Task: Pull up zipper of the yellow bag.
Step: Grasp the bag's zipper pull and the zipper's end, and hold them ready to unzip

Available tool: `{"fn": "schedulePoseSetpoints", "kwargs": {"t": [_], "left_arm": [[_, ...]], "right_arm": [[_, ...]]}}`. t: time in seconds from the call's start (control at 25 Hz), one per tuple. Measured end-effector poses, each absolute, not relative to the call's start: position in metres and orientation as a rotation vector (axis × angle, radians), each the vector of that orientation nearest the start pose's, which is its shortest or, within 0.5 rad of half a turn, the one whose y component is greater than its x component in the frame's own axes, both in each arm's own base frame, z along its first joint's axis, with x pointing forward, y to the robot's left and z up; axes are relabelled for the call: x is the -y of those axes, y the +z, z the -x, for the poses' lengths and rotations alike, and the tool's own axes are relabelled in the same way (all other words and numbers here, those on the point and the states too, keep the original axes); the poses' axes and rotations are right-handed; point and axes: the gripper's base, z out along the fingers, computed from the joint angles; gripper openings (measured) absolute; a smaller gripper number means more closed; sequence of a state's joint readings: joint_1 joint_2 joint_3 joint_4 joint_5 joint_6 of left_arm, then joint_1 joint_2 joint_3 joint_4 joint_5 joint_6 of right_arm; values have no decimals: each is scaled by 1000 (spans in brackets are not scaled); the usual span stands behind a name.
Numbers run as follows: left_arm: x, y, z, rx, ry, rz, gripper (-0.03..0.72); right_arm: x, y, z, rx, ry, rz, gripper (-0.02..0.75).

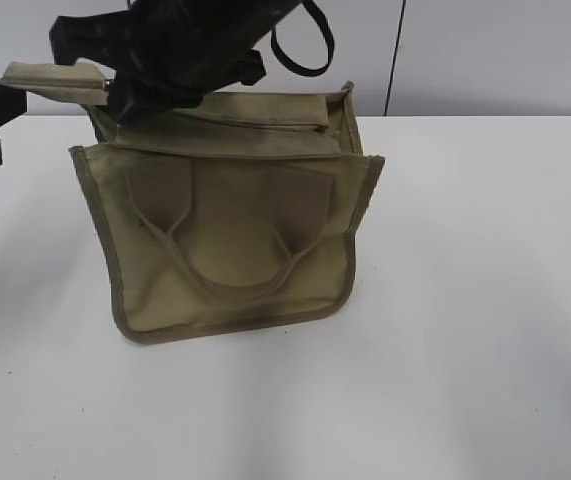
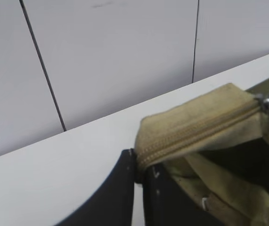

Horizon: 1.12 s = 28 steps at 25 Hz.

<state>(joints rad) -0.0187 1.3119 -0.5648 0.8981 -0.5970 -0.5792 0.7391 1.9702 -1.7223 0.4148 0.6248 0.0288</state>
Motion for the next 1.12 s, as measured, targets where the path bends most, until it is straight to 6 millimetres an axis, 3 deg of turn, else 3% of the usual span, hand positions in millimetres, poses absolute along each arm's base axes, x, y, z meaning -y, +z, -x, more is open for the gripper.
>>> {"fn": "schedulePoseSetpoints", "kwargs": {"t": [0.48,0.84,0.96,1.04,1.12], "left_arm": [[40,244,-256,-1792,-228,-490,6],[40,244,-256,-1800,-223,-486,6],[41,245,-256,-1787,-233,-494,6],[41,245,-256,-1788,-233,-490,29],[38,243,-256,-1805,-222,-468,141]], "right_arm": [[-266,285,-349,-2594,705,615,-11],[-199,287,-366,-2749,491,599,-11],[-191,290,-368,-2767,504,570,-9],[-191,290,-367,-2774,506,574,23],[-187,293,-366,-2773,502,578,129]]}}
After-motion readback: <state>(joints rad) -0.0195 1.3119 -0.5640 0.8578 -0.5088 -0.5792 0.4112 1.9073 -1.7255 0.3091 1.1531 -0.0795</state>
